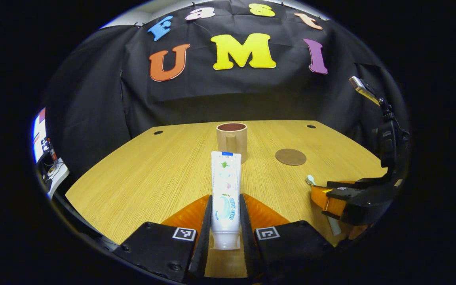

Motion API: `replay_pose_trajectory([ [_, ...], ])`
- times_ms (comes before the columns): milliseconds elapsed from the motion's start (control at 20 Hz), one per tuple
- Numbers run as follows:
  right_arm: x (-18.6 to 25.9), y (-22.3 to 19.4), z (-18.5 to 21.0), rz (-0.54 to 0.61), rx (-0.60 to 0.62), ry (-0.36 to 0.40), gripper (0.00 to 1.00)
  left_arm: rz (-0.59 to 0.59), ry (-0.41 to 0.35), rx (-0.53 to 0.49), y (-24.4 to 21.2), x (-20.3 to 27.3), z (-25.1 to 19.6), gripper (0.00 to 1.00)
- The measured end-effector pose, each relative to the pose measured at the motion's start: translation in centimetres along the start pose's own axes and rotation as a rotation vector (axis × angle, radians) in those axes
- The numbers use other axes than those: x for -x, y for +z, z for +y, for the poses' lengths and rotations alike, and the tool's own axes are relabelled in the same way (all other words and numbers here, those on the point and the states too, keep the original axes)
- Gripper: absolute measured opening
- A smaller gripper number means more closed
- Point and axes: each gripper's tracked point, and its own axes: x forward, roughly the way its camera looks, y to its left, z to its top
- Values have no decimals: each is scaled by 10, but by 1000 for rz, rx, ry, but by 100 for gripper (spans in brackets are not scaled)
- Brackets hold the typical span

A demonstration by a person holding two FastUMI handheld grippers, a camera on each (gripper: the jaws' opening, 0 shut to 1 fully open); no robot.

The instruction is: Put the toothbrush and toothpaste on the desktop into the cup, then pick up the cup and place it on the coaster on the desktop.

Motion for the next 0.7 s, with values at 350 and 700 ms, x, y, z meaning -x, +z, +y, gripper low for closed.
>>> replay_pose_trajectory([
  [350, 0, 1, 4, 11, -37, 46, 2, 21, -24, 1, -5, -1, -8, 41],
  [700, 23, 20, 10, -116, -29, 80, 2, 20, -14, -4, -5, 0, -5, 41],
])
